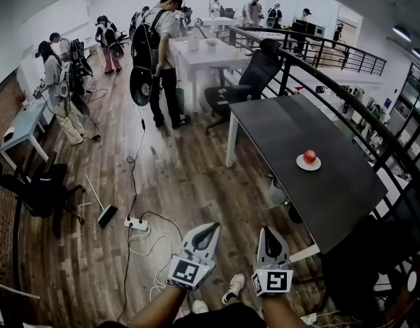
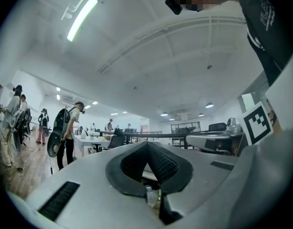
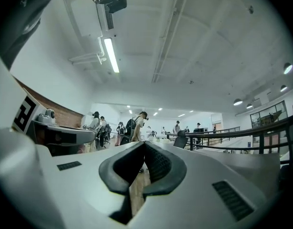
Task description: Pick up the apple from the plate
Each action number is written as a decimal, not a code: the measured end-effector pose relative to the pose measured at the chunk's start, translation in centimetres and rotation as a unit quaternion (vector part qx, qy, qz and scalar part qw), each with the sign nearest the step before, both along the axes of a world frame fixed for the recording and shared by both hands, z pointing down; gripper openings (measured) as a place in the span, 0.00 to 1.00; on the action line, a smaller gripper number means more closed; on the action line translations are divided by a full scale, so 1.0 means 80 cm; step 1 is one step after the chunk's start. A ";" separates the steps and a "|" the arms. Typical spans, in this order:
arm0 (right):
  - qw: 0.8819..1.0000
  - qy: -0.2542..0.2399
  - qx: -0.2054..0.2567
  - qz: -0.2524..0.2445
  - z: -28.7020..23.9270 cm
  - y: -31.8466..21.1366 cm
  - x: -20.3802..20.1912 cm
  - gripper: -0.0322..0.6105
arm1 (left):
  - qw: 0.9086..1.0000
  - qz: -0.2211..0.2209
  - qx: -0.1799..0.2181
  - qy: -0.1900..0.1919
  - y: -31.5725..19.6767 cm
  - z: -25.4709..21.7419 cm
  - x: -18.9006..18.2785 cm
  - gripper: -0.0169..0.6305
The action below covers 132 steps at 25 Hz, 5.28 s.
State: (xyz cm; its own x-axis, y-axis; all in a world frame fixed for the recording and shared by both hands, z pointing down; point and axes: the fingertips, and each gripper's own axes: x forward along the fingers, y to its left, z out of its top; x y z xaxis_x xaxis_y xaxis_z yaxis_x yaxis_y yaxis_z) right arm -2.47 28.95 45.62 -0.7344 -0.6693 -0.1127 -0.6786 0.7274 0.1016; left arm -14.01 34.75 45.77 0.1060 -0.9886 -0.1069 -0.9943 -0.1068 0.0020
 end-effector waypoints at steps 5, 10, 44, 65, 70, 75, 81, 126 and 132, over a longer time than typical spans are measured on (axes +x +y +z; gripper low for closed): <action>1.000 -0.009 -0.002 0.009 -0.002 -0.063 0.003 0.09 | 1.000 0.021 -0.010 -0.007 -0.071 0.002 0.013 0.05; 1.000 -0.019 -0.014 0.005 0.003 -0.124 0.011 0.09 | 0.998 0.044 -0.025 -0.028 -0.147 0.010 0.033 0.05; 0.990 0.019 -0.059 0.126 0.032 -0.471 -0.035 0.09 | 0.979 0.194 -0.050 -0.026 -0.533 0.013 -0.005 0.05; 0.970 0.022 -0.073 0.232 0.046 -0.582 0.004 0.09 | 0.951 0.303 -0.064 0.007 -0.663 0.035 0.025 0.05; 0.967 0.009 -0.088 0.237 0.064 -0.620 0.034 0.09 | 0.948 0.309 -0.079 -0.012 -0.700 0.053 0.056 0.05; 0.967 0.002 -0.102 0.232 0.080 -0.662 0.057 0.09 | 0.947 0.307 -0.098 -0.007 -0.740 0.069 0.086 0.05; 0.970 -0.010 -0.116 0.213 0.091 -0.692 0.090 0.09 | 0.951 0.287 -0.113 -0.016 -0.774 0.078 0.120 0.05; 0.924 0.115 -0.299 0.209 0.324 -0.818 0.117 0.67 | 0.936 0.297 -0.188 -0.025 -0.875 0.204 0.133 0.05; 0.918 0.126 -0.308 0.214 0.337 -0.825 0.119 0.67 | 0.935 0.295 -0.196 -0.027 -0.873 0.215 0.128 0.05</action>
State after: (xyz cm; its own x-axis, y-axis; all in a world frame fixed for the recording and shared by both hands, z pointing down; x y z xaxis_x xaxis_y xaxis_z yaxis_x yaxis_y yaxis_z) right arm 7.07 -37.06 72.61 -0.3403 -0.7823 0.5217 -0.9271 0.3718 -0.0473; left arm -3.81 -35.07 63.01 0.6401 -0.7180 0.2734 -0.7621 -0.6385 0.1074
